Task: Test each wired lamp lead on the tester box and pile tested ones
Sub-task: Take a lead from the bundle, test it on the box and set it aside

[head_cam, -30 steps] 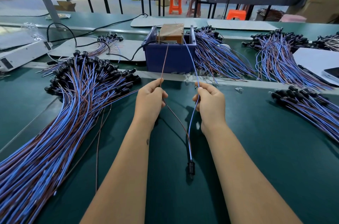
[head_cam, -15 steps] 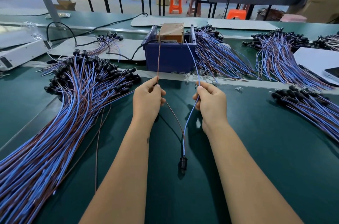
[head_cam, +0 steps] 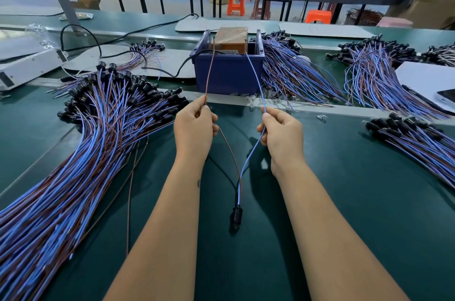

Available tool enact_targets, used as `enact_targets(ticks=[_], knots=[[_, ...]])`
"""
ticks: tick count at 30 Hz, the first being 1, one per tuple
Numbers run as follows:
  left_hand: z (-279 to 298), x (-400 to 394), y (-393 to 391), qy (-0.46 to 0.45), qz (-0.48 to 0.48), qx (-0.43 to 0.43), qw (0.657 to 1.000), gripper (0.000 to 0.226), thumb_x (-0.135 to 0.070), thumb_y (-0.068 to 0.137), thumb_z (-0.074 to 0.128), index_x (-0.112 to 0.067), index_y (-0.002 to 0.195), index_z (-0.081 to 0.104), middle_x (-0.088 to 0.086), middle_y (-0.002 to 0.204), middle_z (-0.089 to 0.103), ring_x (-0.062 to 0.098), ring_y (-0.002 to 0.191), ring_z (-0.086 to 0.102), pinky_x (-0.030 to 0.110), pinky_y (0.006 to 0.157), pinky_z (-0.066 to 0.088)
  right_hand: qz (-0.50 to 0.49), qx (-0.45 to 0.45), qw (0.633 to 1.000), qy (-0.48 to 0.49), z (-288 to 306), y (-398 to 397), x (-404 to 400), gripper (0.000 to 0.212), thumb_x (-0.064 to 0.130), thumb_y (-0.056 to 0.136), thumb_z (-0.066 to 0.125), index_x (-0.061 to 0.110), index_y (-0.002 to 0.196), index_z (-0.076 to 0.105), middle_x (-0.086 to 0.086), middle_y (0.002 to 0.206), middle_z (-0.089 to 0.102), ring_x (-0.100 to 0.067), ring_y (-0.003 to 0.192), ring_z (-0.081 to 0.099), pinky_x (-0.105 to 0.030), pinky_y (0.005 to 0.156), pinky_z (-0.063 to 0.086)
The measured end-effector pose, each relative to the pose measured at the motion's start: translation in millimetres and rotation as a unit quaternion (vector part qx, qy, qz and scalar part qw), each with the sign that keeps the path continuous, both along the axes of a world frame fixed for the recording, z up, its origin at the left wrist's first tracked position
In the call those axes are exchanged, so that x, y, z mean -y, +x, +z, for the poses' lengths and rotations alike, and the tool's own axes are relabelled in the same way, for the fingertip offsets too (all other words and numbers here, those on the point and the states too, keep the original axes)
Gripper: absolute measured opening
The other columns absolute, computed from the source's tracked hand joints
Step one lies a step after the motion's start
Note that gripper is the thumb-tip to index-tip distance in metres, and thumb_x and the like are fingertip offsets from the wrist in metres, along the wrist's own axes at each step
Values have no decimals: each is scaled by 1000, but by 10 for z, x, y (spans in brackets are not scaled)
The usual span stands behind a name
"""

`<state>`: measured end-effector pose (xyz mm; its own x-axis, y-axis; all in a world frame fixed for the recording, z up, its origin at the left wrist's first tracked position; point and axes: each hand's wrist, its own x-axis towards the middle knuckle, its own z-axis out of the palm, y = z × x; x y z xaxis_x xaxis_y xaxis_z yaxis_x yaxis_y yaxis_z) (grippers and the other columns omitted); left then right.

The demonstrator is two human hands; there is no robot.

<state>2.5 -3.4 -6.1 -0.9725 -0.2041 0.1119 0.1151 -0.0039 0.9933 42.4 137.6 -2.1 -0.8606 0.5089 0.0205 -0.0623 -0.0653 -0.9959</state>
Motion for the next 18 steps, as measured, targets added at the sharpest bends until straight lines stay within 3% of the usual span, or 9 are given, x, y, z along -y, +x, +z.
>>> enact_targets(ticks=[18], knots=[[9, 26, 10, 14, 22, 8, 1000, 39, -6, 99, 45, -18, 132, 61, -17, 50, 58, 1, 42, 48, 15, 46, 45, 15, 7, 1000, 21, 5, 15, 28, 20, 9, 95, 54, 20, 99, 69, 5, 56, 57, -5, 50, 46, -18, 50, 39]])
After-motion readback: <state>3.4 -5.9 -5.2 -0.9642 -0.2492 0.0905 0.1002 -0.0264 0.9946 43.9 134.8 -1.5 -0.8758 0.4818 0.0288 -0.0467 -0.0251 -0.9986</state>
